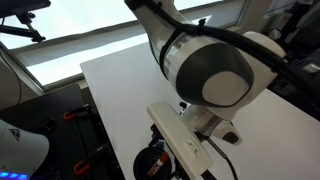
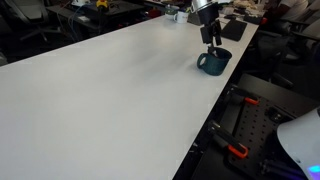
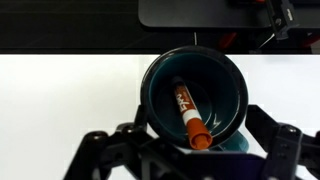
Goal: Take the marker out of the mug and place it to the left of the mug
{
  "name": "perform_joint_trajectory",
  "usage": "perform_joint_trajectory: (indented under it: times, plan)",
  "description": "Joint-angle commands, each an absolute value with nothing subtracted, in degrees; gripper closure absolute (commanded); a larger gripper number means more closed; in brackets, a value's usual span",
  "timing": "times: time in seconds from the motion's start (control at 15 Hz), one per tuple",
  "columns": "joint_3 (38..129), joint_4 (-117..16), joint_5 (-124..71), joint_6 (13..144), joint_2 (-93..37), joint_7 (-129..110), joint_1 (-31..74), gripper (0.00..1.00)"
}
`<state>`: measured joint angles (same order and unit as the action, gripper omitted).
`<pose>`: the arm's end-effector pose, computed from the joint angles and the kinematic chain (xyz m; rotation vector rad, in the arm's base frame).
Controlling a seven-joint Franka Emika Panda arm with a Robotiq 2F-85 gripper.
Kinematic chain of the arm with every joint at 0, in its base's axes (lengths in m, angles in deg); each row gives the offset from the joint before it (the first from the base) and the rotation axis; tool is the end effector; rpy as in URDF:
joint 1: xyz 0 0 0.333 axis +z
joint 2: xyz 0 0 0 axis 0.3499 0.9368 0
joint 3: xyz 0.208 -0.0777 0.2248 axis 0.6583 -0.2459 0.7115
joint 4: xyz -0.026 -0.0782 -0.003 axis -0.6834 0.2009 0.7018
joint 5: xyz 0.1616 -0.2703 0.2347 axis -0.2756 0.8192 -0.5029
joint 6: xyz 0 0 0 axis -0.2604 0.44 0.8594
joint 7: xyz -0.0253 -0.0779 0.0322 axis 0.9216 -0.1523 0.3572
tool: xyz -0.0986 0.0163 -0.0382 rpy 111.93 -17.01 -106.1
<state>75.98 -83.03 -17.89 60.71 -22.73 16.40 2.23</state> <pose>0.4249 -0.2563 0.1857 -2.9965 0.0092 0.8817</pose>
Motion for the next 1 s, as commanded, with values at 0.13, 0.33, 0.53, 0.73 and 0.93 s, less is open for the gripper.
perform_joint_trajectory:
  times: [0.13,0.33,0.53,0.73,0.93]
  plan:
    - [76.0,-82.1,-18.2,62.0,-21.7,18.2,1.9,0.00]
    - [76.1,-81.9,-18.3,63.1,-21.3,18.5,1.7,0.00]
    - [76.0,-81.4,-18.3,63.7,-20.8,18.6,1.5,0.00]
    - [76.0,-80.9,-18.4,63.8,-20.7,18.6,1.4,0.28]
    - [76.0,-80.3,-18.3,63.7,-20.5,18.9,1.4,0.51]
